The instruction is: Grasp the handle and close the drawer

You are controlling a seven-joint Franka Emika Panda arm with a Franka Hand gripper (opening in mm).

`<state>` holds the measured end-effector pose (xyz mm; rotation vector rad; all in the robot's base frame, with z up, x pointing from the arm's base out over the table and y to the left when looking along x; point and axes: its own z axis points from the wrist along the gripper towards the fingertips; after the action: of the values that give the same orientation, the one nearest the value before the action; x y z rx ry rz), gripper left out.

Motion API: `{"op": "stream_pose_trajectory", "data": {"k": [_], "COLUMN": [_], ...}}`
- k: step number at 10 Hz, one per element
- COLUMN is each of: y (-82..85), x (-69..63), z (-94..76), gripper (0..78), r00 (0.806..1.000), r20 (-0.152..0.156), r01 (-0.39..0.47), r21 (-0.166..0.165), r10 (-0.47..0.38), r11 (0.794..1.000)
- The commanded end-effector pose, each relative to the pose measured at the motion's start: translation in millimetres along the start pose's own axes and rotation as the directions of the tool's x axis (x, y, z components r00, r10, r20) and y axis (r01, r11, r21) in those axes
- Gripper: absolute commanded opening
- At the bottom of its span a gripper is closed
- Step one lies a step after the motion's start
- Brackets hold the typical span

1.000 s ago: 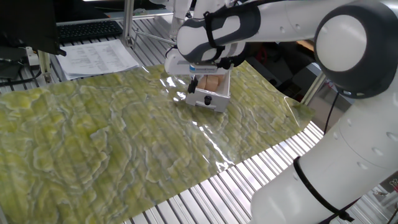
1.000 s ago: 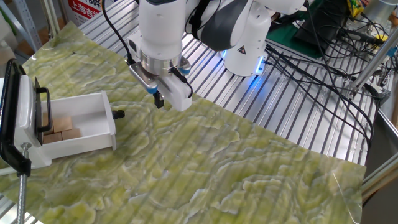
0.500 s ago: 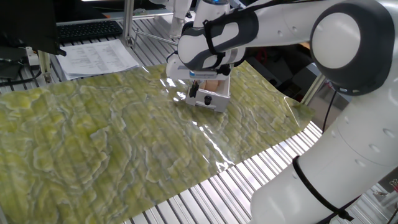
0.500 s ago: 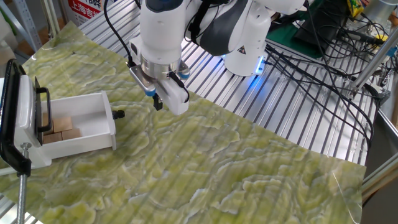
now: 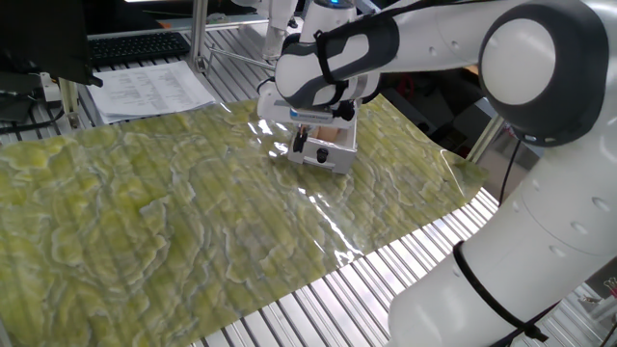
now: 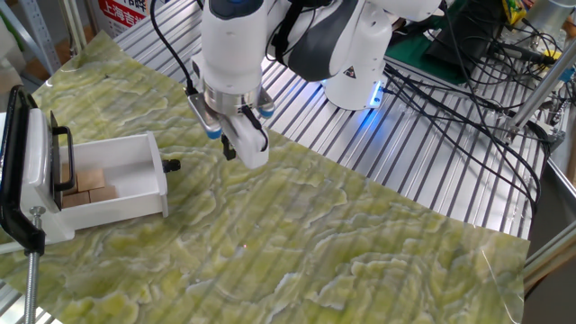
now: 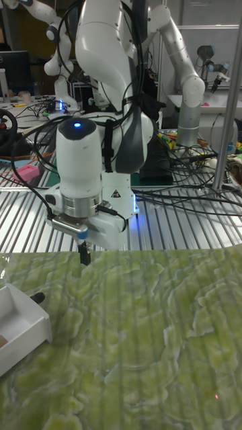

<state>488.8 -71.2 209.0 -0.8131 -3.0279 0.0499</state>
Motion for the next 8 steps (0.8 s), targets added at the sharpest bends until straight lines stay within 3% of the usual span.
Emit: {"op": "stream_pose_trajectory", "data": {"k": [1, 2, 4, 5, 6, 8], "y": [0.7, 0.7, 0.7, 0.7, 0.7, -8.8], "x": [-0.3, -0.3, -0.3, -0.3, -0.3, -6.5], "z": [-0.9, -0.9, -0.9, -0.9, -0.9, 13.0], "gripper": [0.0, 0.0, 0.0, 0.0, 0.0, 0.0], "r00": [0.998, 0.989, 0.971, 0.968, 0.965, 0.973], "r20": [-0.041, -0.06, -0.052, -0.056, -0.054, -0.053], "r01": [-0.05, -0.135, -0.231, -0.245, -0.254, -0.221], "r21": [-0.058, -0.041, 0.016, 0.024, 0.076, 0.08], "r10": [0.047, 0.132, 0.232, 0.246, 0.258, 0.225], "r11": [0.997, 0.99, 0.973, 0.969, 0.964, 0.972]}}
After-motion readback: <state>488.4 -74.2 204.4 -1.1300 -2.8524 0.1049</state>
